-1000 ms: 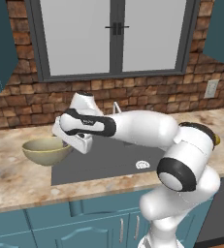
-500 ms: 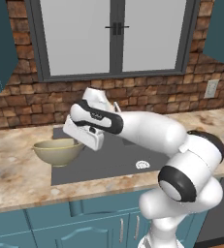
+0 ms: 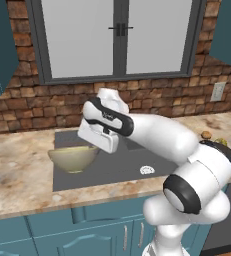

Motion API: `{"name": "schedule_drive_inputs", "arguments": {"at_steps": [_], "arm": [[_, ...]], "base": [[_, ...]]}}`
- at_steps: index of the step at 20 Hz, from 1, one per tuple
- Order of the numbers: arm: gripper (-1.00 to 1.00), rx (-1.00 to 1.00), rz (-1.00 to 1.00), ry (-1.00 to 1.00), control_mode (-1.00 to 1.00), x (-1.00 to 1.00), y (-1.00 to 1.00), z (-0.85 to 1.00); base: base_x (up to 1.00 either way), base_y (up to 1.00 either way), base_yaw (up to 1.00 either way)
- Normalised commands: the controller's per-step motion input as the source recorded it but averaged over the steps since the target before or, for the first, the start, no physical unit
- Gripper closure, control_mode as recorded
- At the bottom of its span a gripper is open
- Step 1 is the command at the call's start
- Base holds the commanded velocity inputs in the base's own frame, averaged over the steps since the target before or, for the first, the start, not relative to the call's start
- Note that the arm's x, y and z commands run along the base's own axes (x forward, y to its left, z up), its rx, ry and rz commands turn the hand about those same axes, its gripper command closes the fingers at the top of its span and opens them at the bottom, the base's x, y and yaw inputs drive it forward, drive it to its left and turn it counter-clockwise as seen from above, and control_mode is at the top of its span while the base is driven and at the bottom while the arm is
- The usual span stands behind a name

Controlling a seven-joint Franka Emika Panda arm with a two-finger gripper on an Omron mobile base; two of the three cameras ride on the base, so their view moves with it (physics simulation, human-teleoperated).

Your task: Remove the tangerine and squash from the sink. Then move the bowl and cup from the counter to the sink for washing.

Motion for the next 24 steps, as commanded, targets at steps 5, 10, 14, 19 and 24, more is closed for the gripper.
{"name": "schedule_drive_inputs", "arguments": {"at_steps": [5, 10, 14, 19, 24], "arm": [[1.00, -0.06, -0.10, 0.14, -1.00, 0.00, -0.41, 0.05], [1.00, -0.07, -0.10, 0.11, -1.00, 0.00, -0.42, 0.06], [1.00, -0.07, -0.10, 0.02, -1.00, -0.07, -0.42, 0.10], [1.00, -0.09, -0.08, -0.01, -1.00, -0.19, -0.41, 0.13], [1.00, -0.11, -0.08, -0.03, -1.00, -0.20, -0.40, 0.12]], "base": [[0.00, 0.00, 0.00], [0.00, 0.00, 0.00], [0.00, 0.00, 0.00], [0.00, 0.00, 0.00], [0.00, 0.00, 0.00]]}}
